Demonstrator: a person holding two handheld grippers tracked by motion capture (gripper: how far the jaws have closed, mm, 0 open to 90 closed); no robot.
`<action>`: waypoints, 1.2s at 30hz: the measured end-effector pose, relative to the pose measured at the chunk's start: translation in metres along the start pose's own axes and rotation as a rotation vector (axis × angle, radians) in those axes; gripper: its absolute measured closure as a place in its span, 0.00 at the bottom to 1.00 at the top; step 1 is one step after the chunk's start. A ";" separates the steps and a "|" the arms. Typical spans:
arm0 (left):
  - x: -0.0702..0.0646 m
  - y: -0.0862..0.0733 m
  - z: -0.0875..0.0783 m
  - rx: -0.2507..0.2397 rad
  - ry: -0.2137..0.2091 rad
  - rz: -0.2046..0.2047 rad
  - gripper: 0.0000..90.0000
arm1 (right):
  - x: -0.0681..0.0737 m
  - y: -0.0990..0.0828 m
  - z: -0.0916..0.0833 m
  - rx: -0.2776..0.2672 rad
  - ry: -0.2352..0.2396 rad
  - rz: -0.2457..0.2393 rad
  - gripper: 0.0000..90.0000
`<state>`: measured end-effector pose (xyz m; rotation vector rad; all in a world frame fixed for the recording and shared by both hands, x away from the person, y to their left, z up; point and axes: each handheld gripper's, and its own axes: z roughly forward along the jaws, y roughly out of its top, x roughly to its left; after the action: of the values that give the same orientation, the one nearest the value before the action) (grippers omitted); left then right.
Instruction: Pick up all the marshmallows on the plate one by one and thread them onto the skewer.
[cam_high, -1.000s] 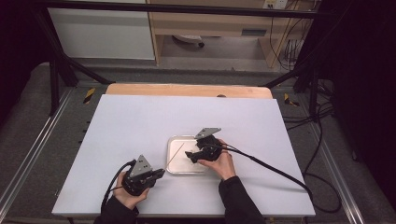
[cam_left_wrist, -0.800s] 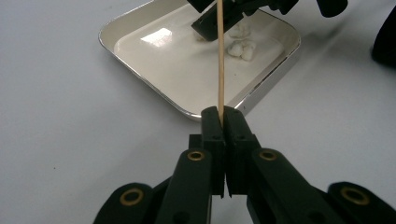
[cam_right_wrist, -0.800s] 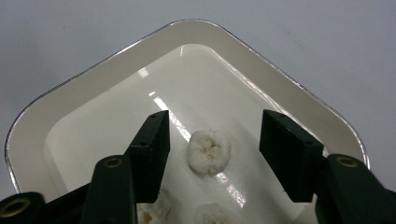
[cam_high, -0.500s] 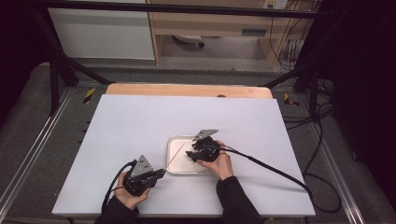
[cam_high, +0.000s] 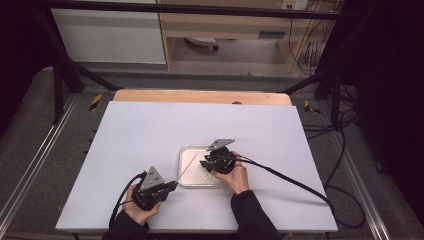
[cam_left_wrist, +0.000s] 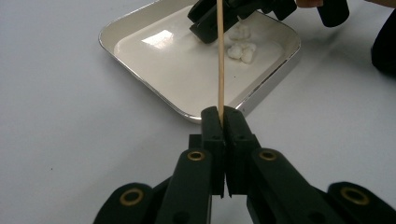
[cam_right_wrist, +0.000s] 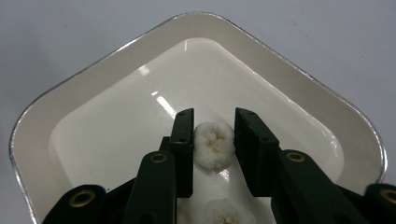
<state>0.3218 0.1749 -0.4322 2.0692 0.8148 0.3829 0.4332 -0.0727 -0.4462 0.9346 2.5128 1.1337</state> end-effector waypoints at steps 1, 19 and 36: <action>0.000 0.000 0.000 0.000 0.004 0.000 0.98 | 0.000 0.001 -0.002 -0.006 0.009 0.005 0.77; -0.007 0.001 -0.004 -0.029 0.006 0.007 0.98 | -0.009 0.007 -0.058 -0.205 0.204 0.191 0.79; -0.013 0.001 -0.004 -0.051 -0.009 0.035 0.98 | -0.010 0.015 -0.092 -0.384 0.371 0.281 0.79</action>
<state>0.3106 0.1680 -0.4289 2.0387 0.7564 0.4093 0.4072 -0.1262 -0.3743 1.0669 2.3289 1.9533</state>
